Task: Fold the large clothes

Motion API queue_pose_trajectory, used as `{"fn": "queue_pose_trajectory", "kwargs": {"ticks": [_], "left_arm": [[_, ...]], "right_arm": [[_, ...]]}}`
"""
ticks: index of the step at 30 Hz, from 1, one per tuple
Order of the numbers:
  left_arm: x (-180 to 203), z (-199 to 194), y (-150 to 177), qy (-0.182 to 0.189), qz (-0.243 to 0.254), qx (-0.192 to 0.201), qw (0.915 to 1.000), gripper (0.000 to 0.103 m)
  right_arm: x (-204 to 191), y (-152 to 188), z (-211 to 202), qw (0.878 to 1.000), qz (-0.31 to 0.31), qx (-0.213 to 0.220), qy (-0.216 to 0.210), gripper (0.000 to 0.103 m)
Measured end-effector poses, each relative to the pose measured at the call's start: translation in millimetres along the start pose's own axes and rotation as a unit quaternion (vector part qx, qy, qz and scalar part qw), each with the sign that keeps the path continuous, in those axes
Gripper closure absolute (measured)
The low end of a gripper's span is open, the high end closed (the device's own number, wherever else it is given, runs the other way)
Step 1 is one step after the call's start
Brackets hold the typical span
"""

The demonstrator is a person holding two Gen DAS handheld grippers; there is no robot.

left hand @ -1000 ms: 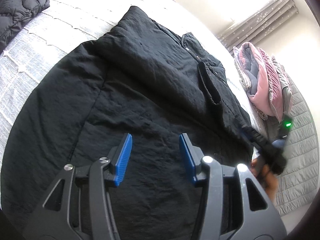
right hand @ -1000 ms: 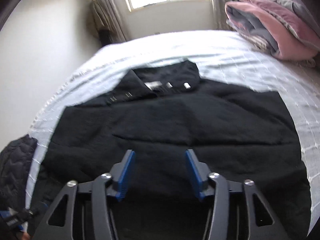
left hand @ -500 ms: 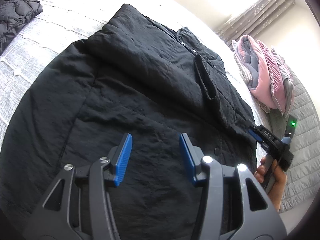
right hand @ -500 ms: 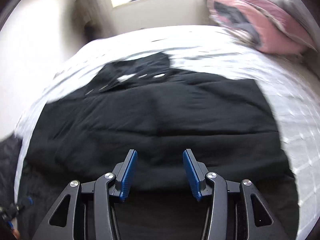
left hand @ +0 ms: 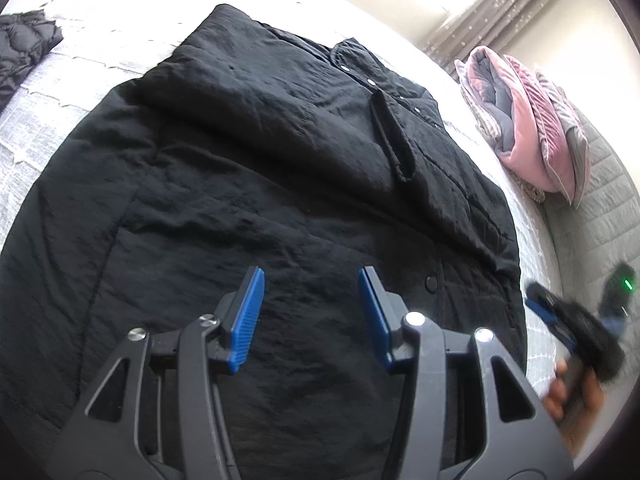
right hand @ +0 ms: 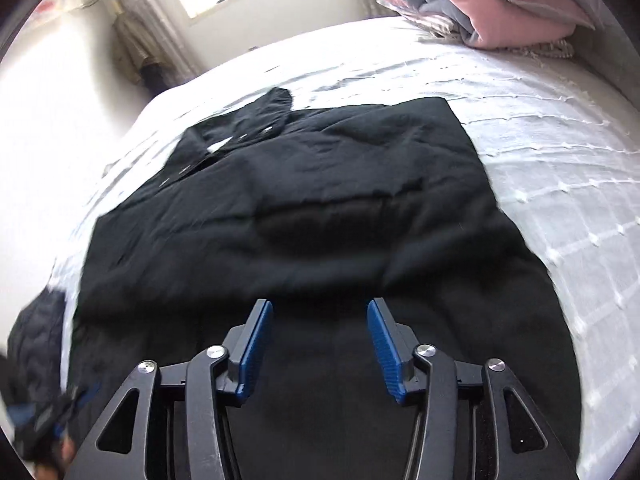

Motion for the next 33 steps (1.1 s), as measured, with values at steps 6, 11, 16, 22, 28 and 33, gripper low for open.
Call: {"fn": "queue_pose_trajectory", "kwargs": {"ticks": [6,11,16,22,28,33], "left_arm": [[15.5,0.3,8.4,0.001,0.033,-0.004,0.9995,0.052],[27.1,6.2,5.6,-0.006,0.046,-0.010,0.9989,0.052],[61.5,9.5,-17.9,0.011,0.068,-0.002,0.9976,0.052],[116.4,37.9,-72.1,0.033,0.090,0.018,0.9952,0.030],[129.8,112.2,-97.0,-0.006,0.098,-0.038,0.9945,0.027],[123.3,151.4,-88.0,-0.092,0.101,-0.019,0.9904,0.069]], "right_arm": [[14.0,34.5,-52.5,0.999,0.015,0.005,-0.029,0.036],[47.3,49.5,-54.5,0.998,0.057,0.008,-0.005,0.030],[52.0,51.5,-46.7,0.997,0.076,-0.010,-0.020,0.030],[54.5,45.4,-51.3,0.997,0.077,0.001,-0.024,0.028],[67.5,44.3,-49.6,0.995,0.095,0.001,-0.016,0.028],[81.3,40.3,-52.4,0.993,0.116,0.009,-0.002,0.028]]}}
Point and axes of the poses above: each gripper's, at about its wrist camera, not at the fingertips, and z roughly the way its jaws point, x to its right, y to its underside, the point moved 4 cm from there along z, roughly the way its jaws point, and after that the axes turned 12 degrees about x, right-handed, at the moved point
